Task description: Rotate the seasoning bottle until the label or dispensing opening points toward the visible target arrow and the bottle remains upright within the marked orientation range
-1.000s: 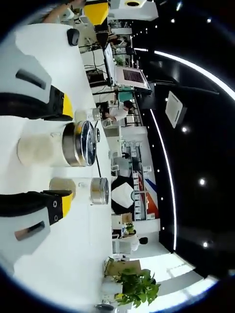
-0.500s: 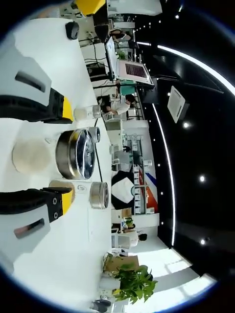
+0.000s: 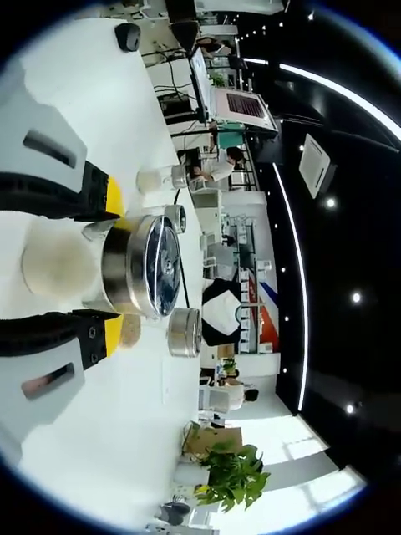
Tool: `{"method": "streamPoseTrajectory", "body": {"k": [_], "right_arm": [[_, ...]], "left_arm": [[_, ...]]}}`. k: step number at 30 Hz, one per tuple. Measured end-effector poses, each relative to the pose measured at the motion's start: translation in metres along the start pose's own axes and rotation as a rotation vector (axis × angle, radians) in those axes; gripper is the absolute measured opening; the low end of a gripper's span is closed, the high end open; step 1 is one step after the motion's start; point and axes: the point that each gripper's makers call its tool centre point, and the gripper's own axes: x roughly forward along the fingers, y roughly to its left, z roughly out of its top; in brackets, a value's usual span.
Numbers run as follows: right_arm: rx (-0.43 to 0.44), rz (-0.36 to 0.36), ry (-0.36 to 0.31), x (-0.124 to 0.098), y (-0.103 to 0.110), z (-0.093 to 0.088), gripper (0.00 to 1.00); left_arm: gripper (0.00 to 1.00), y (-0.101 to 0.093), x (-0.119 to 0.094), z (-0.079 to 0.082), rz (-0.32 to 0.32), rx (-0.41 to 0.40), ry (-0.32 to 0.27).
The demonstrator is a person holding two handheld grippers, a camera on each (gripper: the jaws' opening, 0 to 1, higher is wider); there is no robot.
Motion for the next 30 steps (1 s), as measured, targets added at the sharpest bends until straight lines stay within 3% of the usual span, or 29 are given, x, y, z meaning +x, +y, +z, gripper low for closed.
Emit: {"method": "streamPoseTrajectory", "body": {"k": [20, 23, 30], "right_arm": [[-0.024, 0.023, -0.001, 0.0, 0.0, 0.0, 0.39], [-0.025, 0.031, 0.002, 0.001, -0.001, 0.0, 0.39], [-0.025, 0.047, 0.006, 0.0, 0.0, 0.0, 0.39]], "left_arm": [[0.92, -0.011, 0.005, -0.003, -0.023, 0.003, 0.005], [0.93, -0.019, 0.006, -0.004, -0.06, 0.056, 0.014], [0.93, -0.023, 0.007, 0.001, -0.063, 0.053, 0.0]]}}
